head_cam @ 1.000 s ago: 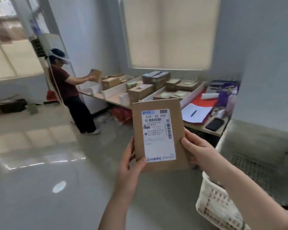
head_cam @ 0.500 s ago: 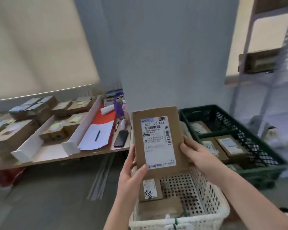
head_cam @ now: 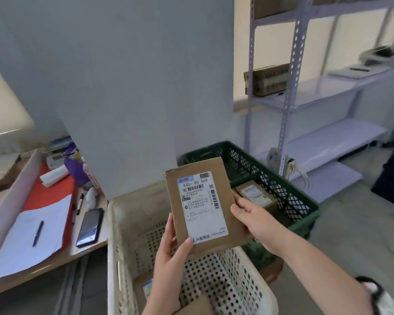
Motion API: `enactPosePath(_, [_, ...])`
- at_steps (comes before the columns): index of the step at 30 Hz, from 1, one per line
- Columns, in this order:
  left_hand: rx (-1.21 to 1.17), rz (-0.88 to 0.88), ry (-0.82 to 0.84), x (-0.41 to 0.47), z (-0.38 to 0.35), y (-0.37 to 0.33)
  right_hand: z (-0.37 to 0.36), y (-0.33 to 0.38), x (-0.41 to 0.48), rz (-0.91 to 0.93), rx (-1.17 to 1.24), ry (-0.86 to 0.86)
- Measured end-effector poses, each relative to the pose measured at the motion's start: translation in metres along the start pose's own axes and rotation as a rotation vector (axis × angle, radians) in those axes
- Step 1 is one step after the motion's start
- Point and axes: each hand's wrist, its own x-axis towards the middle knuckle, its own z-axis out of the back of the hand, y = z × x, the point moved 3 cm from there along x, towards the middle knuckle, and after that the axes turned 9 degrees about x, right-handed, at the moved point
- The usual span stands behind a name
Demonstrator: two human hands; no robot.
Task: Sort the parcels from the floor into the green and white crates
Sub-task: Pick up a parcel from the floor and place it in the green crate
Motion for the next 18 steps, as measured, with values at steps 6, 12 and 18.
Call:
enactPosePath(6, [0.052,0.025,0.017,0.079,-0.044,0.012,0.058,0.017,0.074,-0.029,-0.036,-0.056])
enactPosePath(12, [0.1,0.043,0.042,0.217,-0.118,0.014,0.16,0.057,0.192,-0.031,-0.052,-0.061])
enactPosePath(18, [0.122,0.218,-0.028,0.356,-0.201,0.043,0.263,0.072,0.318,-0.137,-0.061,-0.089])
